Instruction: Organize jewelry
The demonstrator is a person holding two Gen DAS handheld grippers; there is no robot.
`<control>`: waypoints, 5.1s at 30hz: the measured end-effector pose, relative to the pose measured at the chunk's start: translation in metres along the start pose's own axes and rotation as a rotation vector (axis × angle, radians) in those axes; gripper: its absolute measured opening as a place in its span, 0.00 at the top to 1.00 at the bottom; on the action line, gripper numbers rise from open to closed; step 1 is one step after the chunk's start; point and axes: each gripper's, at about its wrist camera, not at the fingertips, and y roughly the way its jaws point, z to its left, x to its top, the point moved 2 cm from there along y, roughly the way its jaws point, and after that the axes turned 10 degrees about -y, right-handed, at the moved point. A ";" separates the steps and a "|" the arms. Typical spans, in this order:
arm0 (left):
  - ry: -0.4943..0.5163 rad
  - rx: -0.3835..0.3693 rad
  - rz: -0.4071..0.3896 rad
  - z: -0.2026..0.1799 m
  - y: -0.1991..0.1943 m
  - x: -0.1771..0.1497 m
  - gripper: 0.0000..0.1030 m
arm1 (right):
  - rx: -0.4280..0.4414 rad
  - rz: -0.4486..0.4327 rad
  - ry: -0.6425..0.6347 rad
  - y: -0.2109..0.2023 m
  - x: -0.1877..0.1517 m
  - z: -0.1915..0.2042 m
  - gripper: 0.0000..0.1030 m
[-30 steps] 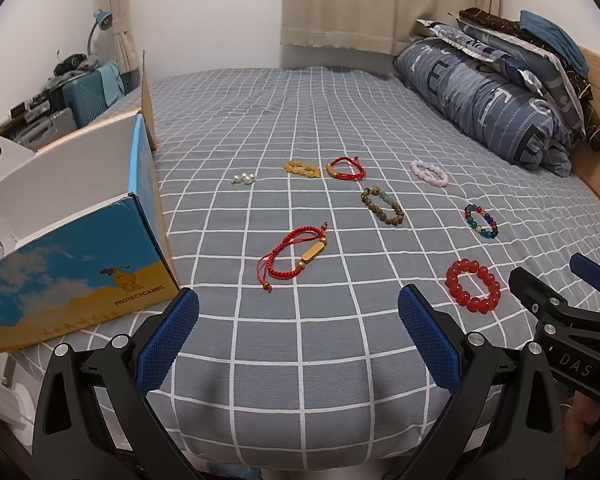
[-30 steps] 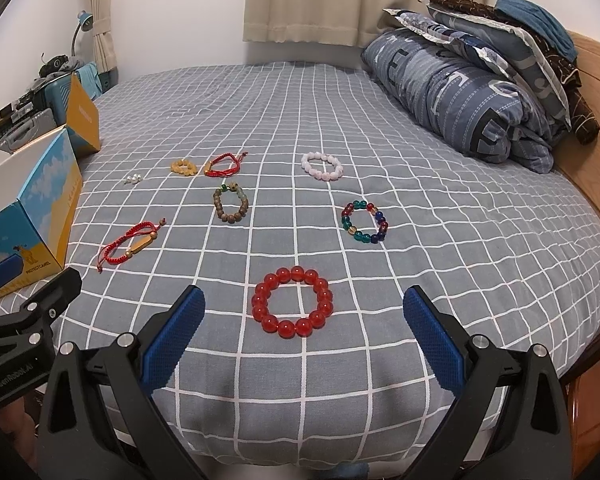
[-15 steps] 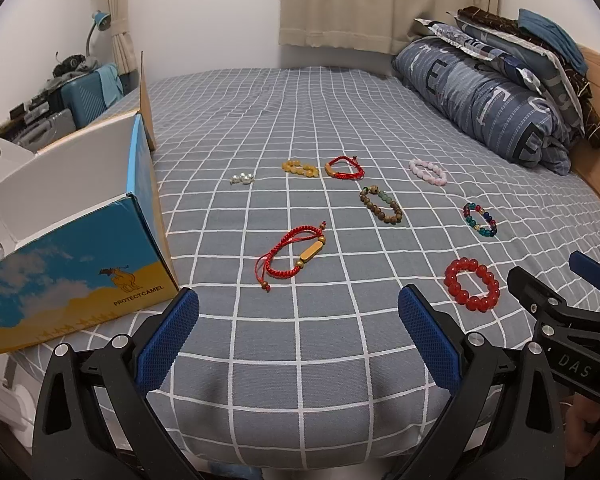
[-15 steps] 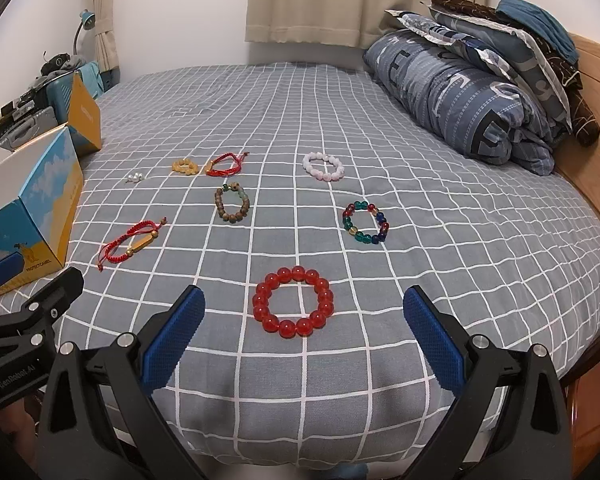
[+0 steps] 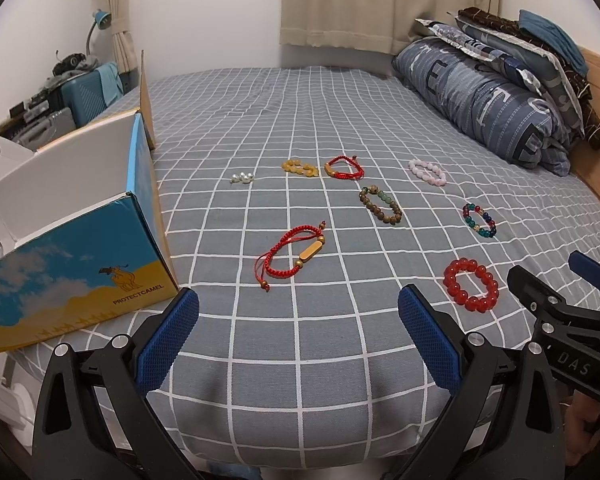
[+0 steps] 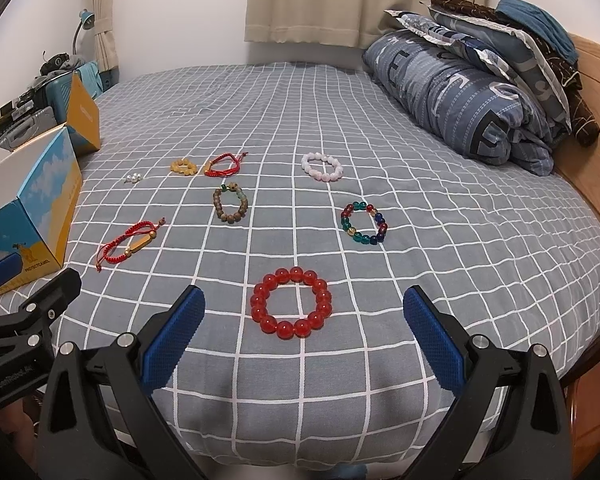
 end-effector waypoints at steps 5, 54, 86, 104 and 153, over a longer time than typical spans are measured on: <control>-0.003 0.008 0.006 -0.002 0.001 0.017 0.06 | -0.007 -0.024 -0.003 -0.007 0.014 -0.006 0.07; 0.027 0.013 0.275 -0.011 0.150 0.035 0.65 | 0.119 0.262 0.171 0.190 0.037 -0.102 0.65; -0.011 -0.031 0.175 -0.001 0.110 0.058 0.92 | 0.075 0.119 0.152 0.143 0.055 -0.103 0.91; -0.011 -0.032 0.089 0.012 0.055 0.068 0.92 | 0.045 0.035 0.095 0.083 0.068 -0.084 0.91; -0.264 0.196 -0.003 0.213 -0.062 0.143 0.91 | 0.247 -0.164 -0.202 -0.035 0.209 0.188 0.91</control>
